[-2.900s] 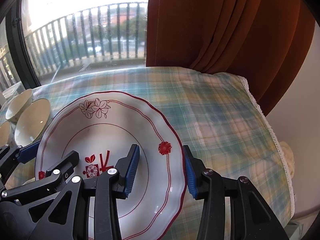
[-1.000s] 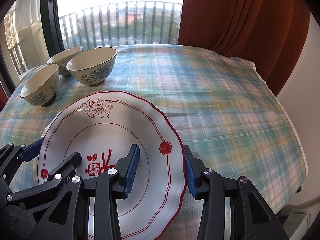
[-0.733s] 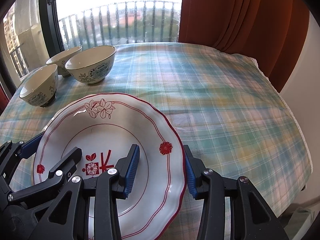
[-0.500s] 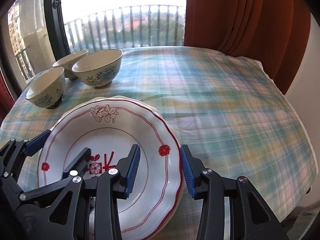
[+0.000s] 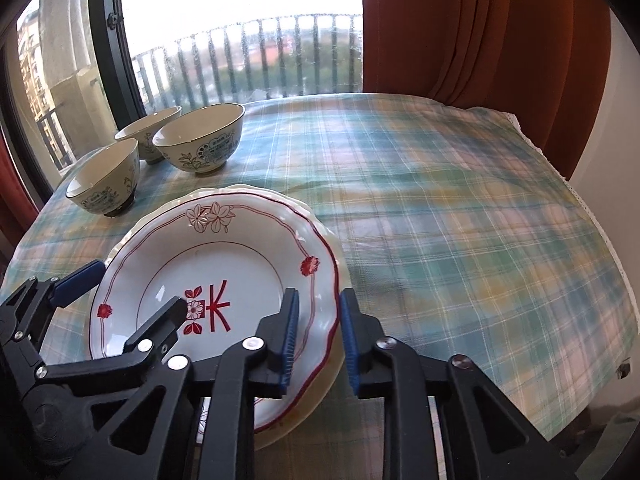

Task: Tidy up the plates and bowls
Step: 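Lower the red-pattern plate onto the yellow-flower plates with both grippers, then open both grippers and pull them back from the plate stack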

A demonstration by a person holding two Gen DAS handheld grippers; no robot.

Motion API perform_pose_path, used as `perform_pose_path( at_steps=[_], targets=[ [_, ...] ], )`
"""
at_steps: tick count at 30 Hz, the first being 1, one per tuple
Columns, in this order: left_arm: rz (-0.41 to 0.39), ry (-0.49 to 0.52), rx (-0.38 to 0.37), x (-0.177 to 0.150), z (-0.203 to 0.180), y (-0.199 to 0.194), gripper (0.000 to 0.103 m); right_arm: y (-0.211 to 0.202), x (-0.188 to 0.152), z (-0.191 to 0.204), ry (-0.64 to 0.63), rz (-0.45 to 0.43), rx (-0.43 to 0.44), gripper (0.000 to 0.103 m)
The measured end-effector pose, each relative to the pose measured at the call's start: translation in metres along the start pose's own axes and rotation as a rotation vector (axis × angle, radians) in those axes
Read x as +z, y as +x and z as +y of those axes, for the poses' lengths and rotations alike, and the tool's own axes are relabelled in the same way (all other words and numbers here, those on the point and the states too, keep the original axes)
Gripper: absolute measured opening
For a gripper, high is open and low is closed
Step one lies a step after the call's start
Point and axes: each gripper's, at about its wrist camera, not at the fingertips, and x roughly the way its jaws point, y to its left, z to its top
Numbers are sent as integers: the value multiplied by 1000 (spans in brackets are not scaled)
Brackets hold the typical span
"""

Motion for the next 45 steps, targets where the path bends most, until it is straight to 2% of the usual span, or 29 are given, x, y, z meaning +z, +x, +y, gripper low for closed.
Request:
perform_pose_path(
  at_steps=[8,18,21,23,32,34,35,36,38,45],
  targets=[
    [-12,-19,-13,1,6,2,89,9,4,4,8,-5,-3,21],
    [12,-57,-9,4,18,6,89,17,11,8,8,-9,-9,21],
    [-5,-64,-6,1,20,-3,90,13,9,9,18,-6,-15,21],
    [-22,-66,-2,-1,21,-9,95,10,7,10,22,-8,-20,22],
    [-45,-100,7,-12,34,-29,99,-17,2,21,2,-54,-17,24],
    [-62,-109,9,-13,38,-35,99,-24,2,28,-18,-71,-11,29],
    [-73,-110,15,-13,40,-39,99,-27,2,31,-23,-78,-6,40],
    [-83,-113,20,-13,42,-42,100,-30,2,34,-25,-91,-2,58],
    [-102,-119,31,-14,47,-49,100,-40,0,38,-14,-142,10,72],
    [-155,-153,74,-13,67,-68,103,-55,6,65,-54,-180,38,72]
  ],
)
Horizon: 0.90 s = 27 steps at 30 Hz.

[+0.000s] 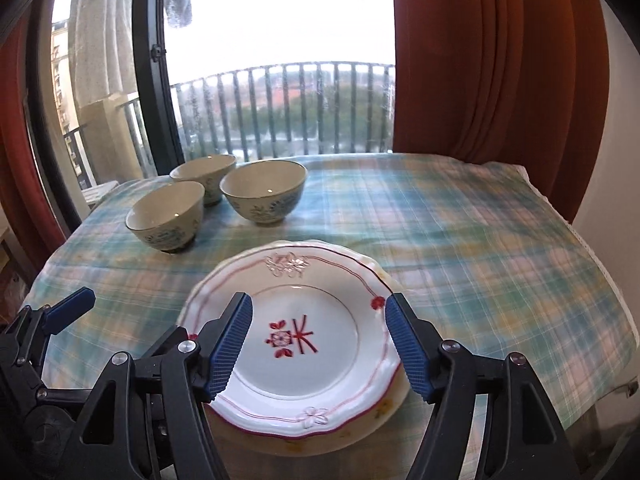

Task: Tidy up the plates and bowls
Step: 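Open both grippers and pull them back from the plate stack, then move both grippers to the large green-rimmed bowl and grasp its rim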

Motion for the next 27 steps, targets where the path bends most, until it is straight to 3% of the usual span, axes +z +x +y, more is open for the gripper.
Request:
perform_pose_path(
  at_steps=[8,12,17,27],
  targets=[
    [2,-32,14,9,26,0,103,0,12,29,-20,-13,17,73],
    [-6,-50,14,17,39,-1,103,2,21,40,-8,-16,21,80],
    [-17,-51,36,29,53,2,103,7,36,54,-7,-20,26,82],
    [-2,-76,40,60,92,31,101,43,74,91,-32,-3,64,82]
  ],
)
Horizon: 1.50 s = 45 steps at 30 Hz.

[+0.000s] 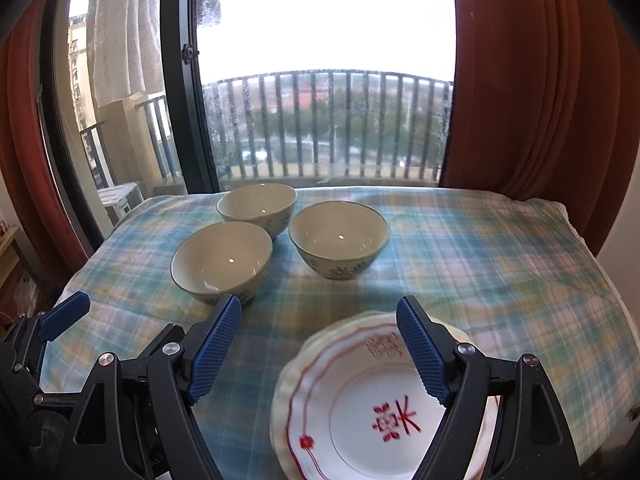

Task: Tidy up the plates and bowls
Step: 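Move both grippers to the large green-rimmed bowl and grasp its rim, then lift the green-rimmed bowl and set it down beside the plate stack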

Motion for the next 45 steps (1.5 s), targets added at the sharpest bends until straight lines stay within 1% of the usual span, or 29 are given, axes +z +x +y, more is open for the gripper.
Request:
perform_pose_path(
  at_steps=[2,9,13,14,16,18,20,23,24,27,28,31,34,35,36,37,41,45],
  targets=[
    [-2,4,4,7,6,7,100,13,9,6,13,15,13,82],
    [-2,15,17,27,19,39,93,50,35,19,25,29,-2,82],
    [9,29,44,32,23,59,89,73,41,20,55,64,9,82],
    [16,31,47,33,24,64,87,78,42,20,60,71,9,82],
    [33,33,55,35,26,77,82,89,44,22,64,84,14,78],
    [58,33,53,35,28,90,79,99,45,28,48,104,24,69],
    [86,28,51,35,30,102,73,111,47,34,29,122,16,66],
    [125,21,57,35,33,117,67,129,47,37,37,157,31,62],
    [133,17,64,34,35,121,67,136,46,39,40,171,34,61],
    [155,6,51,30,37,129,62,149,45,40,51,201,47,59],
    [165,3,45,29,37,131,58,153,44,41,53,208,49,58],
    [184,11,30,27,35,138,48,159,43,42,41,221,47,49],
    [196,28,30,24,31,142,42,165,41,42,26,236,43,40],
    [201,34,29,23,30,143,39,167,40,42,27,247,51,34],
    [210,40,24,22,28,145,37,170,39,42,29,261,63,32],
    [215,43,22,21,27,147,34,172,38,42,28,270,72,25],
    [214,42,42,20,28,147,30,171,37,44,3,254,39,16],
    [226,66,63,18,26,144,30,165,35,46,-18,250,35,15]
  ],
)
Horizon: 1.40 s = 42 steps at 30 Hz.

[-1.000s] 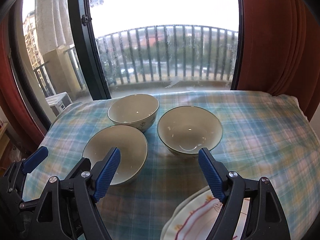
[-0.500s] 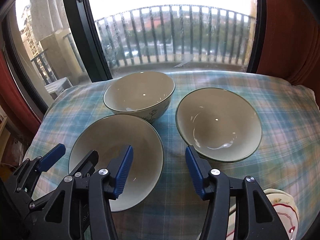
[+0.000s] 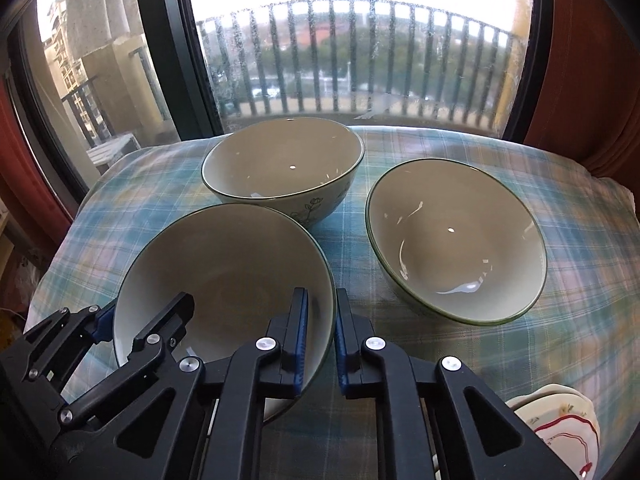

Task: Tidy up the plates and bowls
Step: 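Lift the green-rimmed bowl and set it down beside the plate stack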

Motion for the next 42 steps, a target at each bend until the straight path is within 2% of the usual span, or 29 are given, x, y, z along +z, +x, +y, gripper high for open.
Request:
perform_pose_path(
  at_steps=[7,28,42],
  targets=[
    [6,10,0,-15,-4,-17,29,-14,-16,-2,-1,23,10,15],
    [-6,28,21,-84,-18,-82,29,-90,-96,-2,-29,-9,38,15],
    [-3,13,-14,-112,-23,-99,29,-101,-128,-10,-19,27,62,15]
  ],
)
